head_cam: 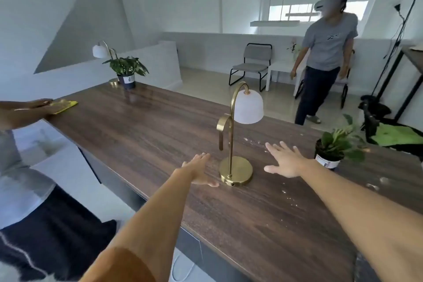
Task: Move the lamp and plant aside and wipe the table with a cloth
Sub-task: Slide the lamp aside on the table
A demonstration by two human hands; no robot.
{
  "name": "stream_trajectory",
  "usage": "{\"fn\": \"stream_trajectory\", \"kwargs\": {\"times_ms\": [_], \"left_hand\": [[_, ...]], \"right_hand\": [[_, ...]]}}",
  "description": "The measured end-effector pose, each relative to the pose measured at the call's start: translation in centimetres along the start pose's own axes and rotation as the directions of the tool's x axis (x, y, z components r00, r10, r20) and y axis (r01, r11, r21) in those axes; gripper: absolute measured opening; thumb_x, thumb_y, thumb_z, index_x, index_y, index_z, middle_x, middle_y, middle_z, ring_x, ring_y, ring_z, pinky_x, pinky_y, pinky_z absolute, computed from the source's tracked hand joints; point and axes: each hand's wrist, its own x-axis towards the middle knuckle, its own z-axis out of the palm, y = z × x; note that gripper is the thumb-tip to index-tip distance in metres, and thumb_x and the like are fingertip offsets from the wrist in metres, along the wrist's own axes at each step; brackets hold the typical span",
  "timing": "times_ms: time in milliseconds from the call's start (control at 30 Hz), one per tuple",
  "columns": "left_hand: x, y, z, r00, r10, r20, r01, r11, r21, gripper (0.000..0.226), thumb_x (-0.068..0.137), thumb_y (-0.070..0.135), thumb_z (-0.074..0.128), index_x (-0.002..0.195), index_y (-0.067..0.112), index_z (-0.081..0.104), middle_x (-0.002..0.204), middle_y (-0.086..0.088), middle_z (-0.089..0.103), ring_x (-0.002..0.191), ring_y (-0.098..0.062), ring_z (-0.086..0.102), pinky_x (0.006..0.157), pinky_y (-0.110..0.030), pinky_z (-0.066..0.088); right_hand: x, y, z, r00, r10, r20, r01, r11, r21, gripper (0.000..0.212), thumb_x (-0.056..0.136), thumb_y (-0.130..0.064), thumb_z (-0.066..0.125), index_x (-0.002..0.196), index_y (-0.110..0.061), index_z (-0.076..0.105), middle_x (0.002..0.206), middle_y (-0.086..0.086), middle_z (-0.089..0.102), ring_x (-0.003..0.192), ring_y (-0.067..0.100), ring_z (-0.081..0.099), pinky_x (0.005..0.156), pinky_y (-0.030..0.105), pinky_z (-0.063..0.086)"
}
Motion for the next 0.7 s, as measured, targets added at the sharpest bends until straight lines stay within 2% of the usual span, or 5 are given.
{"fn": "stream_trajectory", "kwargs": {"times_ms": [133,200,300,467,700], "left_hand": [[1.0,0.1,4.8,0.999,0.049,-0.012,-0.05,0.995,-0.088,0.119,0.066,0.07,0.066,0.152,0.024,-0.003,0.161,0.003,0.006,0.147,-0.017,-0.002,0.117,-0.054,0.002],[1.7,0.2,6.4,0.988,0.078,-0.13,-0.09,0.992,-0.085,0.112,0.069,0.075,0.057,0.152,0.025,-0.001,0.161,0.007,0.007,0.147,-0.014,-0.005,0.117,-0.052,-0.005],[3.2,-0.6,7.3,0.95,0.166,-0.263,-0.176,0.984,-0.013,0.101,0.075,0.081,0.039,0.151,0.028,0.001,0.159,0.012,0.011,0.147,-0.01,-0.004,0.118,-0.048,-0.006],[7.0,-3.0,6.0,0.929,0.287,-0.235,-0.285,0.958,0.043,0.09,0.077,0.082,0.03,0.149,0.039,-0.002,0.159,0.015,0.01,0.146,-0.005,-0.004,0.119,-0.045,-0.002],[13.4,-6.7,2.8,0.924,0.293,-0.244,-0.284,0.956,0.074,0.084,0.082,0.078,0.021,0.15,0.034,0.001,0.159,0.012,0.008,0.146,-0.005,-0.002,0.119,-0.041,-0.002]], "right_hand": [[0.8,-1.7,4.7,0.992,-0.06,0.115,0.05,0.995,0.082,0.089,0.094,-0.053,0.052,0.156,-0.025,-0.006,0.164,0.006,0.002,0.15,0.025,-0.008,0.119,0.051,-0.002],[1.5,-2.4,6.5,0.992,-0.079,0.095,0.066,0.989,0.133,0.087,0.095,-0.053,0.051,0.156,-0.026,-0.006,0.164,0.006,0.004,0.151,0.025,-0.004,0.12,0.049,0.001],[2.7,-3.3,8.1,0.991,-0.135,-0.007,0.133,0.97,0.202,0.082,0.097,-0.049,0.05,0.155,-0.028,-0.004,0.164,0.006,0.005,0.151,0.023,0.001,0.121,0.044,0.004],[5.7,-4.4,8.2,0.983,-0.16,-0.089,0.176,0.96,0.218,0.082,0.095,-0.046,0.054,0.156,-0.027,0.003,0.164,0.009,0.009,0.151,0.022,0.003,0.121,0.039,0.004],[13.5,-6.6,7.5,0.987,-0.1,-0.127,0.121,0.979,0.166,0.082,0.095,-0.05,0.05,0.156,-0.025,0.002,0.163,0.013,0.01,0.151,0.026,0.001,0.122,0.042,0.002]]}}
